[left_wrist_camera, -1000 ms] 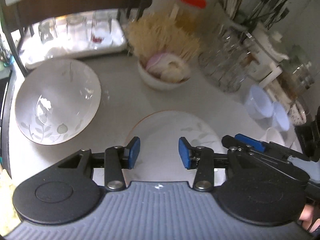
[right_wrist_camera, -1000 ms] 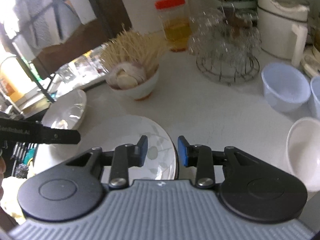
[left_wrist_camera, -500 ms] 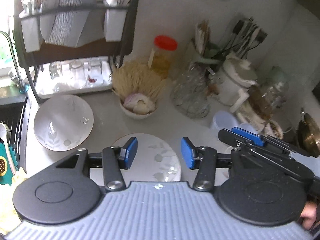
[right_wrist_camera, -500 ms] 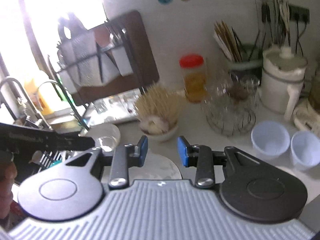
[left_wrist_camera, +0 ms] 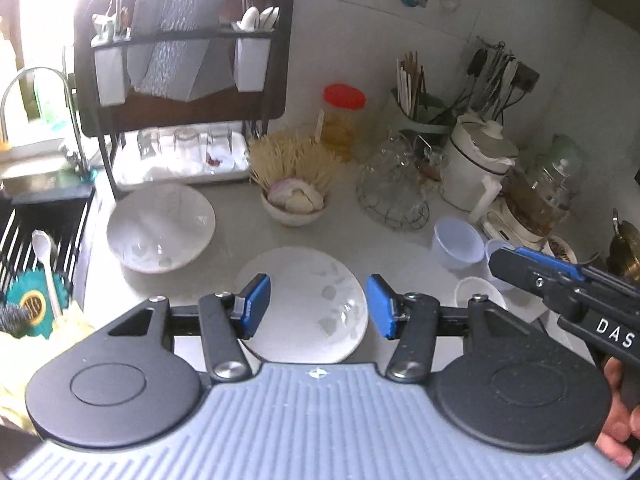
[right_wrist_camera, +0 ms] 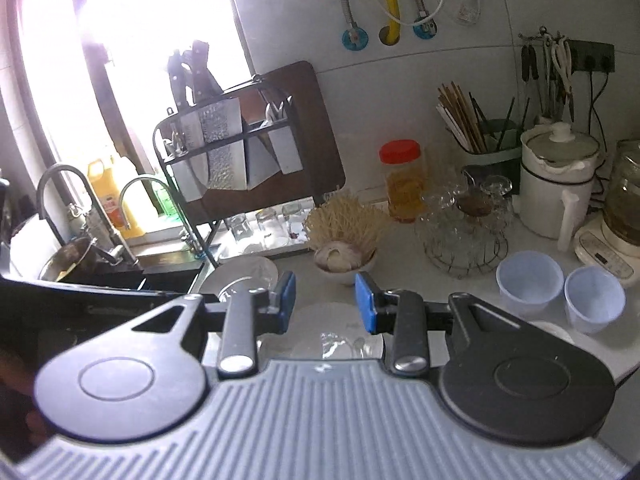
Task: Organize plates and bowls
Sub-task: 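Withdraw both grippers and move toward the white plate by the dish rack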
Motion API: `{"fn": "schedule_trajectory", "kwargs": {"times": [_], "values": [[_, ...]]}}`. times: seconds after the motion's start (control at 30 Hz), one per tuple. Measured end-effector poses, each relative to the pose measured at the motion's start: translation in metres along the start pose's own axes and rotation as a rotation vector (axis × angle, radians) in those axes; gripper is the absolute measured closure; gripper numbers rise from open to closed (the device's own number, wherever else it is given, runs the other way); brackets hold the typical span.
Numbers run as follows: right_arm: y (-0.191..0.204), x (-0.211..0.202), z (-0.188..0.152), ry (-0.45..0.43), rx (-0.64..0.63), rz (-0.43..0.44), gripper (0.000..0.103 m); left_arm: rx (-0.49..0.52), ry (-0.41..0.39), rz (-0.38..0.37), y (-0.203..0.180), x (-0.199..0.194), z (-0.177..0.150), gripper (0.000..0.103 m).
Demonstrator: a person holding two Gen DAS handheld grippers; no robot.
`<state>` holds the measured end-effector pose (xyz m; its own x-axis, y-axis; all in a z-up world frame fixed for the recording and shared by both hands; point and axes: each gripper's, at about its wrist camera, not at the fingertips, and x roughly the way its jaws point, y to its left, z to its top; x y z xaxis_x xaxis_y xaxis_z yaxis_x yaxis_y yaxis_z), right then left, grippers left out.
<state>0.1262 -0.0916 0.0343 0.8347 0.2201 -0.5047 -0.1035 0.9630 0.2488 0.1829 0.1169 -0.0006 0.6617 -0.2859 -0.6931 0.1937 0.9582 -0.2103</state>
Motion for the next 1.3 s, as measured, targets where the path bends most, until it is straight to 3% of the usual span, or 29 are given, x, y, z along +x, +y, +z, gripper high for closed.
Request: {"fn": "schedule_trajectory", "kwargs": {"times": [0.2,0.67,0.8,1.03,1.3], "values": [[-0.008,-0.012,-0.015,0.026,-0.05,-0.024,0.067,0.006,0.007,0.057,-0.003,-0.012,-0.029,0.042],[-0.021,-0.024,-0.045,0.105,-0.096,0.107,0.067,-0.159,-0.023,0.185,-0.007,-0.051,-0.088,0.041],[-0.024,-0.026,-0.051,0.128,-0.14,0.118,0.067,-0.156,-0.02,0.236,-0.012,-0.051,-0.093,0.041],[-0.045,-0.026,-0.059,0.141,-0.137,0.109,0.067,-0.164,-0.013,0.235,-0.022,-0.049,-0.09,0.04],[-0.053,-0.027,-0.055,0.136,-0.11,0.104,0.067,-0.197,0.026,0.162,-0.032,-0.031,-0.09,0.036]]}}
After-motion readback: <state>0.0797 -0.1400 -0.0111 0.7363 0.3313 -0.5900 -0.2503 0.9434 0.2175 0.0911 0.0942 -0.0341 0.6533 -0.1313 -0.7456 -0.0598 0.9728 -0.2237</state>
